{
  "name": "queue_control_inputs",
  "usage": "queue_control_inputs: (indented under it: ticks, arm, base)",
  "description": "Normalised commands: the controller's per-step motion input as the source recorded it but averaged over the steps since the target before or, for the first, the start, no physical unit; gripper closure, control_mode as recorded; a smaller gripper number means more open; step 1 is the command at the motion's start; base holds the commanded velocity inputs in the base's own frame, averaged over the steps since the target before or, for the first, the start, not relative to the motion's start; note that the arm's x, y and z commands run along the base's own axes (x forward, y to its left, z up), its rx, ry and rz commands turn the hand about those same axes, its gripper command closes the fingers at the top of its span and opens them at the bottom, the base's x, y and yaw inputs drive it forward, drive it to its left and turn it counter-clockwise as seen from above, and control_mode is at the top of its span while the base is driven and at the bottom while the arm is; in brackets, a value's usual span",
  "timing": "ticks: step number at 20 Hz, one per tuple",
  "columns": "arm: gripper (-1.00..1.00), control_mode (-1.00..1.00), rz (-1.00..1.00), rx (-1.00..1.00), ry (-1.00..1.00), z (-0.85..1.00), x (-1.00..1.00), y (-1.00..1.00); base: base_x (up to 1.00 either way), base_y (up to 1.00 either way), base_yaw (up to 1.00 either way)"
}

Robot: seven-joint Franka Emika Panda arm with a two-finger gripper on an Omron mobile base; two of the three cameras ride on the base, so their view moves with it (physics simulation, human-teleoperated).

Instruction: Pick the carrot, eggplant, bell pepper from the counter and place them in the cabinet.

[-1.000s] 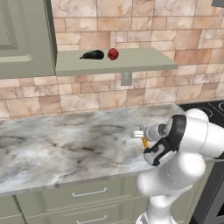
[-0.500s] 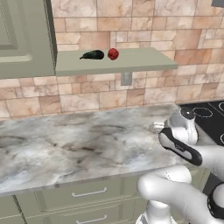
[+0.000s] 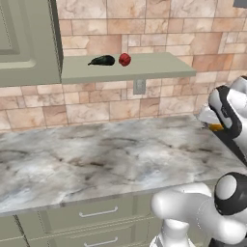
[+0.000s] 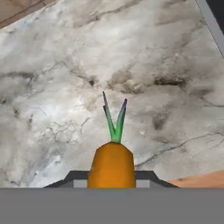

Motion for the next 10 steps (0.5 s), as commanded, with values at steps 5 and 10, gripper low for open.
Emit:
queue_control_inputs:
  ticks: [5,10]
  arm:
    - [1.00,-1.00,0.00,0.00,-0.49,1.00,-0.90,-0.01]
    - [1.00,-1.00,0.01,-0.04,-0.52,1.00,-0.73,0.09]
  base:
    - [0.00,0.00,0.00]
    - [0.00,0.00,0.00]
